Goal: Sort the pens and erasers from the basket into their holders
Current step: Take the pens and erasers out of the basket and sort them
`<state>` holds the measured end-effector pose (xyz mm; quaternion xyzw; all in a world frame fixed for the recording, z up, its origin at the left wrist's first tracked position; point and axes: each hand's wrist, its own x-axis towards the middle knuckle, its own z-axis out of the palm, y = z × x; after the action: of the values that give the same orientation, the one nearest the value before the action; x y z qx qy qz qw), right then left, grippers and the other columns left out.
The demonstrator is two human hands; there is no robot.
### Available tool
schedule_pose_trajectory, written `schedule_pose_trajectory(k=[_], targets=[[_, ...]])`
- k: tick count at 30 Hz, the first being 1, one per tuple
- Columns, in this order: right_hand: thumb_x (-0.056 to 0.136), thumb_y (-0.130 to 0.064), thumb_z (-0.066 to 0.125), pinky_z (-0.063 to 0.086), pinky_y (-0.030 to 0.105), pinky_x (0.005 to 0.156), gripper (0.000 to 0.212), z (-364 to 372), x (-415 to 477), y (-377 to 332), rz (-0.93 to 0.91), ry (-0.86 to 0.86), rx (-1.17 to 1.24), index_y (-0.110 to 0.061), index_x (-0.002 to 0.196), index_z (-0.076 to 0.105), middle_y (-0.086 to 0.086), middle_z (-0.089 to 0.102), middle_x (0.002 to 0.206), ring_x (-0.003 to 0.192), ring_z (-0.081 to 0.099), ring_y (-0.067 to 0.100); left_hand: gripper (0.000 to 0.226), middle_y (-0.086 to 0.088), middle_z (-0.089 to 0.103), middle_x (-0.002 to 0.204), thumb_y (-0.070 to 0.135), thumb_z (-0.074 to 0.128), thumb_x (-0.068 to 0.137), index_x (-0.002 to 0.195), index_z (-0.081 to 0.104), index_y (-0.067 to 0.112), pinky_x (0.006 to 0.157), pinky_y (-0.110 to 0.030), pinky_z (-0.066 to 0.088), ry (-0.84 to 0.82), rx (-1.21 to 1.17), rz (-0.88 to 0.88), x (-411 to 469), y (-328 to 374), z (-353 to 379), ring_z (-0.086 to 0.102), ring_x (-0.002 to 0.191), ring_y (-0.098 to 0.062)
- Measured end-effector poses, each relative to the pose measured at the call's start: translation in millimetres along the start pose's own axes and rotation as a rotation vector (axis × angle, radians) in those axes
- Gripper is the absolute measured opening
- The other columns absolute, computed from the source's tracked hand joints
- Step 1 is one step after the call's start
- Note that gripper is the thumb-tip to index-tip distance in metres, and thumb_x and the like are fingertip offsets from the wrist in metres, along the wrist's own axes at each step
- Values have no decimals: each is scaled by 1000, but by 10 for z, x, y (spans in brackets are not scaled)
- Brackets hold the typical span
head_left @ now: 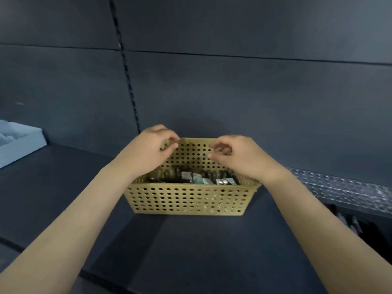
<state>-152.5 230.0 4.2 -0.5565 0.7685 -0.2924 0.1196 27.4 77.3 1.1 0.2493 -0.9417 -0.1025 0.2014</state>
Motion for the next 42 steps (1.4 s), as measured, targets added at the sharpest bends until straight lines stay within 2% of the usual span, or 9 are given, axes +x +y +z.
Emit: schedule_pose_trajectory(k=[9, 15, 20, 23, 26, 34, 37, 39, 42], targets=[[89, -62, 50, 43, 28, 84, 48, 520, 313, -46, 313, -367, -182, -24, 115, 64, -3, 64, 110, 106, 57, 15, 45, 6, 50, 138, 50, 44, 95, 132, 51, 26, 105, -36, 41, -351, 62, -31, 93, -291, 191, 49, 123, -14], [87, -61, 55, 34, 30, 101, 69, 583, 101, -8, 369, -270, -182, -23, 143, 43, 1, 40, 150, 135, 41, 20, 78, 1, 15, 159, 69, 35, 88, 151, 22, 24, 112, -41, 32, -683, 243, -54, -141, -186, 290, 28, 141, -26], [87, -56, 58, 29, 33, 108, 65, 597, -82, 36, 261, -153, -222, -24, 141, 44, 2, 34, 150, 138, 32, 20, 86, 6, -2, 161, 66, 47, 86, 152, 19, 19, 112, -43, 29, -637, 187, -55, -300, -132, 308, 17, 144, -29], [86, -54, 60, 27, 33, 109, 62, 592, -147, 52, 220, -127, -210, -26, 139, 46, 1, 35, 147, 137, 31, 20, 81, 10, 10, 155, 60, 55, 85, 147, 27, 17, 104, -37, 40, -567, 145, -43, -336, -126, 296, 36, 130, -25], [85, -55, 60, 29, 34, 106, 53, 586, -146, 71, 216, -151, -198, -31, 132, 54, 2, 39, 141, 134, 33, 22, 74, 8, 21, 147, 58, 57, 85, 144, 34, 18, 84, -26, 42, -573, 112, -19, -328, -109, 254, 45, 87, -11], [81, -50, 68, 42, 33, 96, 35, 588, -142, 91, 172, -201, -49, -34, 111, 62, -9, 58, 110, 111, 52, 11, 78, 9, 39, 133, 73, 52, 77, 138, 43, 24, 106, -40, 33, -730, 168, 36, -301, -120, 253, 37, 124, -16], [81, -45, 71, 40, 20, 79, 27, 564, -138, 74, 169, -236, 17, -34, 104, 62, -13, 61, 107, 100, 55, -2, 68, 8, 46, 126, 64, 60, 79, 132, 48, 23, 92, -30, 43, -760, 139, 50, -284, -138, 266, 45, 107, -13], [82, -42, 71, 36, 15, 74, 25, 553, -125, 58, 164, -258, 19, -32, 103, 60, -13, 61, 106, 95, 53, -7, 55, 10, 53, 115, 56, 64, 81, 126, 51, 26, 68, -21, 43, -779, 80, 22, -277, -134, 259, 51, 80, -6], [82, -39, 72, 39, 18, 75, 26, 540, -115, 40, 178, -265, 40, -24, 98, 57, -11, 62, 99, 92, 57, 3, 48, 15, 53, 85, 51, 66, 83, 123, 52, 28, 54, -21, 38, -767, 45, -24, -280, -118, 239, 51, 64, -4]])
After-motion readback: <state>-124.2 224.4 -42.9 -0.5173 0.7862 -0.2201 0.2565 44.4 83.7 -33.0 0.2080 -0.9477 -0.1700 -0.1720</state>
